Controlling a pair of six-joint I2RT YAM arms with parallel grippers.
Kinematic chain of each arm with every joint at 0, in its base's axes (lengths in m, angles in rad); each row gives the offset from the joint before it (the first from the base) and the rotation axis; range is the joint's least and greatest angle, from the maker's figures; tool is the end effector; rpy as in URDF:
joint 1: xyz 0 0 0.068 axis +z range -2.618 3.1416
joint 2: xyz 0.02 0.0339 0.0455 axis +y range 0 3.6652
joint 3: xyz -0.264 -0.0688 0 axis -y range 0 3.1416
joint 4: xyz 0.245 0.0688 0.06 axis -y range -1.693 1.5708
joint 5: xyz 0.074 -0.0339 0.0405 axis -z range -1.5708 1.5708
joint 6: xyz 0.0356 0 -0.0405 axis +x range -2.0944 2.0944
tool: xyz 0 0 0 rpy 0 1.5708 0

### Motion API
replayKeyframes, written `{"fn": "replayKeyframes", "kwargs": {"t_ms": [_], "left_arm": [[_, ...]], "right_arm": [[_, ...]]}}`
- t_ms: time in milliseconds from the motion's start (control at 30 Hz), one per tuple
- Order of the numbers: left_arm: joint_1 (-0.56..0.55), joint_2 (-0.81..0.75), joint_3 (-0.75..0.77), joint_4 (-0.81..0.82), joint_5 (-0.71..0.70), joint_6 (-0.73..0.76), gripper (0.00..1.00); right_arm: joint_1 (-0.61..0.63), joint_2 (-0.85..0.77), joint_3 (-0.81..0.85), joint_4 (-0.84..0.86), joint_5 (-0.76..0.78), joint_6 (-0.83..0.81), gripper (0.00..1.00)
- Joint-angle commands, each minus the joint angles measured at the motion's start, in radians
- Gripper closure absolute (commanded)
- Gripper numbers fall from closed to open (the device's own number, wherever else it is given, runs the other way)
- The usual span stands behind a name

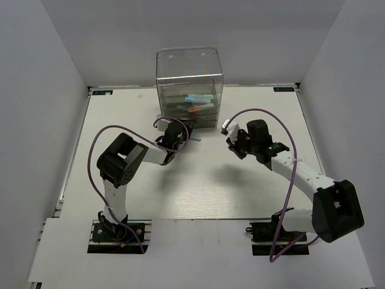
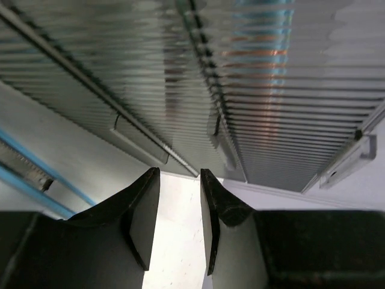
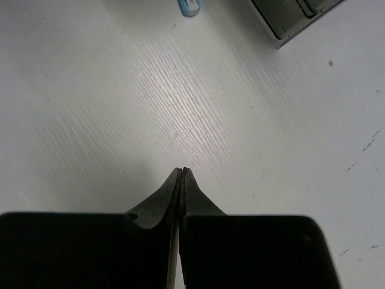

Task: Sort the stationery into containers
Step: Open the drawer in the storage box.

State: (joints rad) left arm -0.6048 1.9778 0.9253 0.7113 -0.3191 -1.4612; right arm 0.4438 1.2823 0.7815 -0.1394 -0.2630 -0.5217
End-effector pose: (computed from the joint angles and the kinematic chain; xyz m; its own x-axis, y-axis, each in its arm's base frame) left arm 0.3351 -0.2180 0.1368 -0.3250 -0.9227 -0.2074 -0.2412 0.2929 -0.9252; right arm 0.2449 0.1267 0.2369 -0.1673 -0.6124 -0.7727 -0.7916 0.5506 -0.2650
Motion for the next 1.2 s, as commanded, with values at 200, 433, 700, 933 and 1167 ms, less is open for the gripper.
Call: {"fn": "replayKeyframes", "kwargs": {"t_ms": [200,433,700,933,1167], "left_arm": [[0.002,0.021,0.044,0.014,-0.066,-0.021,0.62],[0.002,0.049,0.026,0.024,-0.066,-0.039,0.63],[0.002,0.058,0.036,0.024,-0.094,-0.039,0.63],[0.002,0.078,0.064,0.005,-0.103,-0.039,0.7],[0.002,0.098,0.073,0.005,-0.121,-0.039,0.78]], "right_arm": [[-0.043,-0.023,-0.016,0.046,-0.031,0.022,1.0],[-0.06,-0.018,-0.013,0.04,-0.05,0.008,0.98],[-0.057,0.005,0.004,0.021,-0.084,0.005,0.8],[-0.057,0.023,0.024,0.014,-0.097,0.003,0.78],[-0.057,0.022,0.019,0.007,-0.101,0.003,0.77]]}}
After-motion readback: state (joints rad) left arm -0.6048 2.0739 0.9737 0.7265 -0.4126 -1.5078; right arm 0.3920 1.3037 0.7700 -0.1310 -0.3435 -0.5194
